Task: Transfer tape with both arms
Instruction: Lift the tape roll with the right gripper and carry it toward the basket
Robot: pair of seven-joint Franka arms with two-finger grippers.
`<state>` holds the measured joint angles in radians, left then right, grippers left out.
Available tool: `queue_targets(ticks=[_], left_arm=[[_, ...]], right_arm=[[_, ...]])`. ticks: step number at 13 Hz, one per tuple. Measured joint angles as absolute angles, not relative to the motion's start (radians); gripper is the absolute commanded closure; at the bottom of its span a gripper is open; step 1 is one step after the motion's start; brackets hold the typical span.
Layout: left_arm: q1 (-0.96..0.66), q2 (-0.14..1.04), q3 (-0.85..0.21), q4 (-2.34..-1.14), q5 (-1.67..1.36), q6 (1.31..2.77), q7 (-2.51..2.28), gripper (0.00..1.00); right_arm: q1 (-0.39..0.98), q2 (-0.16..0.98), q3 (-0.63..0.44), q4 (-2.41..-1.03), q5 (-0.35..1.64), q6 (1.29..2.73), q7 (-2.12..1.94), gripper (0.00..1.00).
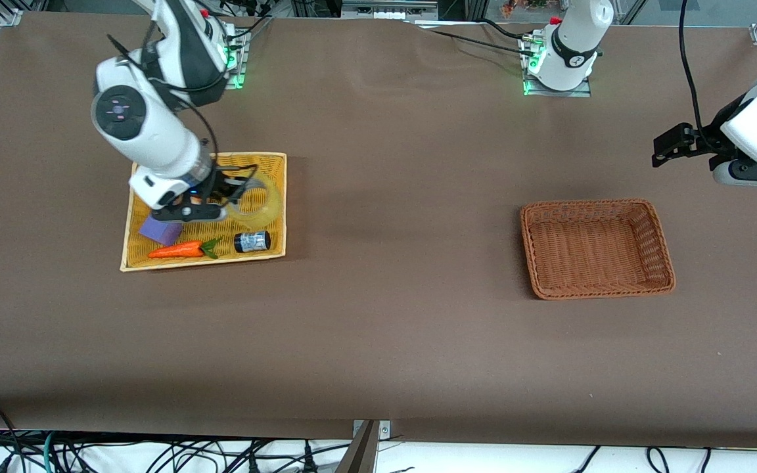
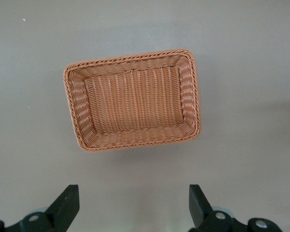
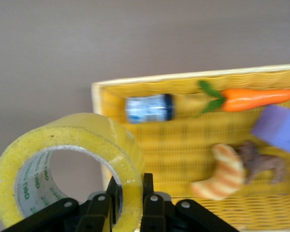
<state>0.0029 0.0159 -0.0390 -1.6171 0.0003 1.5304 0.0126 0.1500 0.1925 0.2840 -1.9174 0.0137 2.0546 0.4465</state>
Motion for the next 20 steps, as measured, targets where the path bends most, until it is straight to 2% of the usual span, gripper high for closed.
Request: queue_targets(ticks=[5, 8, 11, 13, 14, 15, 16, 17, 18, 20], left_arm=[[0.004, 0.016, -0.039, -1.616, 0.000, 1.530, 0.013, 0.00], [0.005, 0.016, -0.039, -1.616, 0.000, 1.529, 0.013, 0.00], [0.012, 0.017, -0.038, -1.616, 0.000, 1.528, 0.013, 0.00], [0.020, 0.018, -0.038, -1.616, 0.000, 1.527, 0.014, 0.00], [0.023, 0.018, -0.038, -1.616, 0.000, 1.527, 0.019, 0.00], [0.024, 0.018, -0.038, -1.616, 0.000, 1.527, 0.024, 0.00], [0.024, 0.018, -0.038, -1.616, 0.000, 1.526, 0.026, 0.00], [0.024, 0.018, -0.038, -1.616, 0.000, 1.526, 0.026, 0.00], [0.024, 0.018, -0.038, -1.616, 0.000, 1.526, 0.027, 0.00], [0.024, 0.018, -0.038, -1.616, 0.000, 1.526, 0.027, 0.00]], right_arm=[[0.405, 0.500, 0.287, -1.631, 0.002, 2.079, 0.900, 1.00], [0.517, 0.673, 0.287, -1.453, -0.090, 2.117, 1.107, 1.00], [0.578, 0.784, 0.287, -1.385, -0.163, 2.203, 1.220, 1.00], [0.618, 0.817, 0.287, -1.372, -0.170, 2.229, 1.258, 1.00], [0.636, 0.827, 0.284, -1.372, -0.172, 2.238, 1.273, 0.86], [0.651, 0.835, 0.277, -1.372, -0.173, 2.248, 1.285, 0.63], [0.661, 0.841, 0.267, -1.371, -0.173, 2.258, 1.290, 0.28], [0.665, 0.846, 0.257, -1.371, -0.173, 2.267, 1.291, 0.05], [0.665, 0.849, 0.247, -1.371, -0.173, 2.274, 1.291, 0.00], [0.665, 0.849, 0.231, -1.364, -0.173, 2.276, 1.291, 0.00]])
